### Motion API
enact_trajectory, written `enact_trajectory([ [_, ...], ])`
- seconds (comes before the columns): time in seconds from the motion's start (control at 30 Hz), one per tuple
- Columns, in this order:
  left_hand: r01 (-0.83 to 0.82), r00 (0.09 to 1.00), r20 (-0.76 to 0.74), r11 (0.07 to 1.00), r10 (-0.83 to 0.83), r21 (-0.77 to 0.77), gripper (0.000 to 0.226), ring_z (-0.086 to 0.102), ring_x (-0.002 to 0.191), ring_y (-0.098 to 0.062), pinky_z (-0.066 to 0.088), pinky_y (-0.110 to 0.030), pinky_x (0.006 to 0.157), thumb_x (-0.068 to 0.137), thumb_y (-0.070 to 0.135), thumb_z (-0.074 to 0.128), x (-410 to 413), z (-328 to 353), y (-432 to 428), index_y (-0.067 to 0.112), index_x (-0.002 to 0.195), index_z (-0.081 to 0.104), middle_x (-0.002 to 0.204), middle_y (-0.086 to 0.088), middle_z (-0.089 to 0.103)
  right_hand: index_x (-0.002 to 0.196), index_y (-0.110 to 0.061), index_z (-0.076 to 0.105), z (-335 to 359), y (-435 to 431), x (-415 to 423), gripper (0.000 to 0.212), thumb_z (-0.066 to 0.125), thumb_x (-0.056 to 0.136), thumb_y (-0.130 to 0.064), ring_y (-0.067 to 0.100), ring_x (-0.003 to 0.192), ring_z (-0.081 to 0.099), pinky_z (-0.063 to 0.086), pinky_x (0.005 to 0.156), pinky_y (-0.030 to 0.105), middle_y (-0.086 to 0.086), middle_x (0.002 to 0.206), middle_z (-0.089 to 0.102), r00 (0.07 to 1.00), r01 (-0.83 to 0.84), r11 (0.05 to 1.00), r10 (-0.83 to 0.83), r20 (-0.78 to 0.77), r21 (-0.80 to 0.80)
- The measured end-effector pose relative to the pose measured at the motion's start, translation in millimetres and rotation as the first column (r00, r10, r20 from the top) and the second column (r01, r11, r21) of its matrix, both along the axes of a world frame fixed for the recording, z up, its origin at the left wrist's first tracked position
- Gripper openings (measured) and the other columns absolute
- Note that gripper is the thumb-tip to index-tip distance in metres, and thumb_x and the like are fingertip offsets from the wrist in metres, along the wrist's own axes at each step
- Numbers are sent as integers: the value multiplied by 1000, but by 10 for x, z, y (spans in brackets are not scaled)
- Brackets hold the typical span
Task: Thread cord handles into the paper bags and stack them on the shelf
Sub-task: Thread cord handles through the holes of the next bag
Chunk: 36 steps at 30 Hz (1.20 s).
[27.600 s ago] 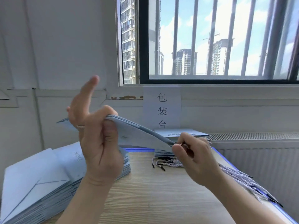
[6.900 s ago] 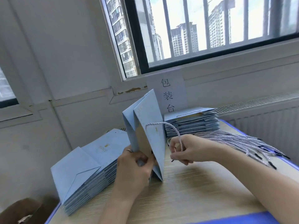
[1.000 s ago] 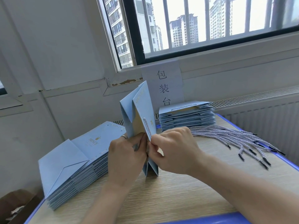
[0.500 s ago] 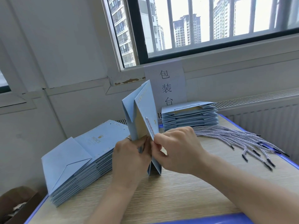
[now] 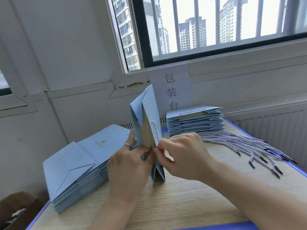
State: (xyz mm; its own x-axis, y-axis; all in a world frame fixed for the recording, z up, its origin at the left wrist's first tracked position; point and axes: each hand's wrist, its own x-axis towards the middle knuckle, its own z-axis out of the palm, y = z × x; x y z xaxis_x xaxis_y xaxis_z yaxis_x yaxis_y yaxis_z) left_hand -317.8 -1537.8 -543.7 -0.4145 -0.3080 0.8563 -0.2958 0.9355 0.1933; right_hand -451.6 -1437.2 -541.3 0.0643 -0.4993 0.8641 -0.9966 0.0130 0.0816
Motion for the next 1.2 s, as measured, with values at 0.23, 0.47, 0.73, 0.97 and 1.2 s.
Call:
enact_trajectory([
  [0.23, 83, 996, -26, 996, -84, -41, 24, 69, 91, -23, 57, -37, 64, 88, 32, 56, 136, -29, 19, 21, 85, 77, 124, 1, 69, 70, -19, 56, -3, 6, 8, 26, 54, 92, -32, 13, 40, 32, 24, 42, 23, -10, 46, 40, 1000, -13, 998, 11, 21, 63],
  [0.47, 137, 912, -403, 983, -78, 120, 25, 67, 73, 0, 52, -15, 61, 91, 35, 57, 242, 501, 130, 17, 105, 68, 89, 17, 70, 78, -20, 59, -56, -40, 57, 15, 58, 90, -29, 20, 36, 42, 35, 39, 24, -8, 45, 47, 998, -45, 984, 51, -26, 174],
  [0.73, -128, 964, -206, 971, 170, 202, 14, 59, 69, -24, 27, -11, 70, 90, 20, 65, 127, 861, -135, 10, 99, 67, 59, 6, 60, 86, -29, 58, -66, -45, 20, 26, 49, 94, -52, 13, 48, 48, 39, 57, 25, -8, 54, 56, 994, -11, 939, -29, 110, 345],
  [0.97, 167, 827, -530, 819, 186, 548, 2, 71, 56, -13, 61, -43, 75, 90, 18, 66, 406, 757, -336, 18, 88, 66, 69, 3, 71, 96, -28, 46, 57, -46, -17, 50, 56, 81, -74, 12, 65, 61, 46, 61, 30, -4, 79, 68, 642, -232, 878, -185, 744, 419],
  [1.2, 502, 732, -667, 555, 135, 663, 10, 73, 72, -9, 57, -18, 62, 94, 12, 66, 351, 515, -244, 13, 101, 59, 97, -8, 72, 112, -11, 44, 233, -28, -118, 34, 71, 92, -18, 18, 55, 59, 47, 56, 30, 10, 69, 69, 12, -383, 916, 134, 991, -120],
])
